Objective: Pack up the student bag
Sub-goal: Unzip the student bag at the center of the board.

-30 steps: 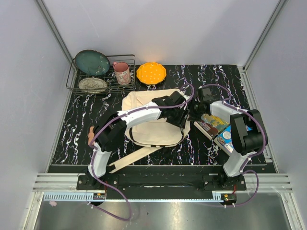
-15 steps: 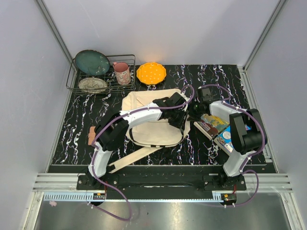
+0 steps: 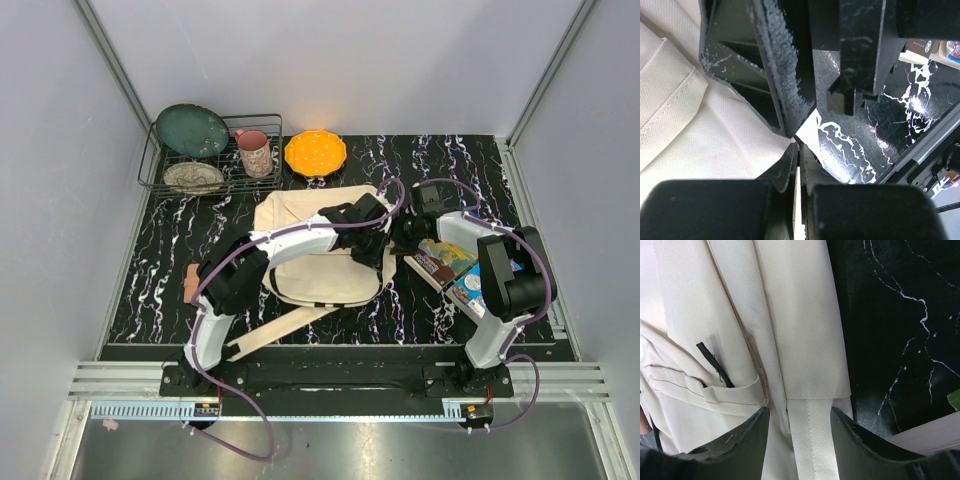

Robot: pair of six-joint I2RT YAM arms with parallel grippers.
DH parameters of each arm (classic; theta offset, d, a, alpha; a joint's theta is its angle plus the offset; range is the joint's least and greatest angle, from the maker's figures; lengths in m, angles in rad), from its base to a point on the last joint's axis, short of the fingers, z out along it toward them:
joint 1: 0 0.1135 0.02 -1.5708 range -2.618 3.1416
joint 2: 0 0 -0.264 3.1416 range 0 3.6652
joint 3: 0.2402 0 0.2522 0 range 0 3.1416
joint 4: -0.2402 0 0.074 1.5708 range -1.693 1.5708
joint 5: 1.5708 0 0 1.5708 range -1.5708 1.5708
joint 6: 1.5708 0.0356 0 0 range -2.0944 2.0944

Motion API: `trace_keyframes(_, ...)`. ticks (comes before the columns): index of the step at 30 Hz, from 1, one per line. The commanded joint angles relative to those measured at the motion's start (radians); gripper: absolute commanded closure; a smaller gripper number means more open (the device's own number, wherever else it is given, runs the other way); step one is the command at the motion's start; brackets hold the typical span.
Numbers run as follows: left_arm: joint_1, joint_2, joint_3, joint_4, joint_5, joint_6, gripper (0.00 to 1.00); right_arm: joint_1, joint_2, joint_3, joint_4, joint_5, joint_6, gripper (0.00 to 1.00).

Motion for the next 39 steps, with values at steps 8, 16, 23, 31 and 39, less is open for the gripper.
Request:
trace_keyframes(8, -0.004, -0.103, -0.095, 0.077, -0.001, 0.012, 1.0, 0.031, 0.019, 0.034, -0.045, 0.053, -0.05, 0.28)
trace_keyframes(16, -0.011, -0.153, -0.098, 0.103, 0.022, 0.006, 1.0, 0.054, 0.093, 0.112, -0.098, 0.14, -0.107, 0.33)
trace_keyframes(23, -0.014, -0.15, -0.109, 0.103, 0.036, 0.005, 1.0, 0.066, 0.144, 0.126, -0.101, 0.157, -0.12, 0.8)
trace_keyframes(31, -0.014, -0.182, -0.147, 0.108, 0.015, 0.003, 1.0, 0.066, 0.127, 0.11, -0.077, 0.156, -0.115, 1.0)
trace_keyframes(39, -0.014, -0.201, -0.192, 0.087, -0.053, 0.005, 1.0, 0.052, -0.002, 0.118, -0.092, 0.283, -0.129, 0.22)
